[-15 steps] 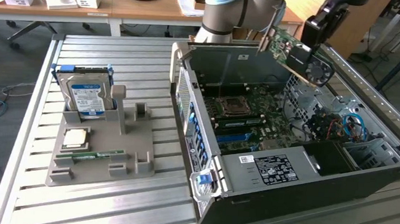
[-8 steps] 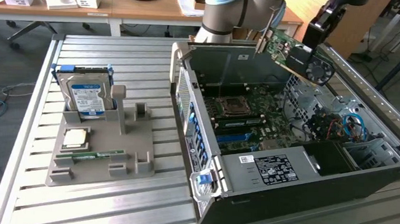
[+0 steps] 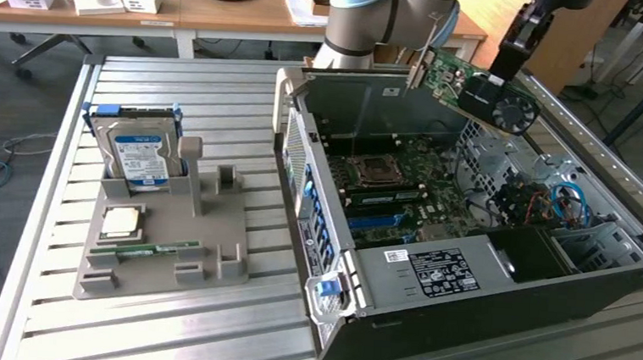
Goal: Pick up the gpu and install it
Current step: 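Insert the gpu into the slot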
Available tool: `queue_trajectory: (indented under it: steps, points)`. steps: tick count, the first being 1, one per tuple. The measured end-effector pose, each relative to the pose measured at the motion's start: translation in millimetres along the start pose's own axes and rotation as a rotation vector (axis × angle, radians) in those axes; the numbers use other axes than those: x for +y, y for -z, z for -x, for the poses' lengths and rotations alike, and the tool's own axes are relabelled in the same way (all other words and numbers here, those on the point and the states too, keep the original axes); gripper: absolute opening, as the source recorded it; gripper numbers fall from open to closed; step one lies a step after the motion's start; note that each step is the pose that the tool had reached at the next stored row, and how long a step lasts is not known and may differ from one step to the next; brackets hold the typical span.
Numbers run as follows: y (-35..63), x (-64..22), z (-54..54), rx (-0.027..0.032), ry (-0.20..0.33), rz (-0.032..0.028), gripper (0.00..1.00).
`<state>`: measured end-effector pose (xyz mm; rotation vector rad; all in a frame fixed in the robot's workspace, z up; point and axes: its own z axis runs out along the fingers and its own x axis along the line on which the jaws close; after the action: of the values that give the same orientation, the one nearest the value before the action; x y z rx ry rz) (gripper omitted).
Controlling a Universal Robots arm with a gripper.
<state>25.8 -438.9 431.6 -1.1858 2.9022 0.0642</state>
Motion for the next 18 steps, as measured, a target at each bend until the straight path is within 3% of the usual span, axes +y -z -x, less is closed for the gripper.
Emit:
queue_trajectory:
  steps: [18]
  points:
    - [-0.2,0.0,0.0,0.0108,0.304,0.0063,0.26]
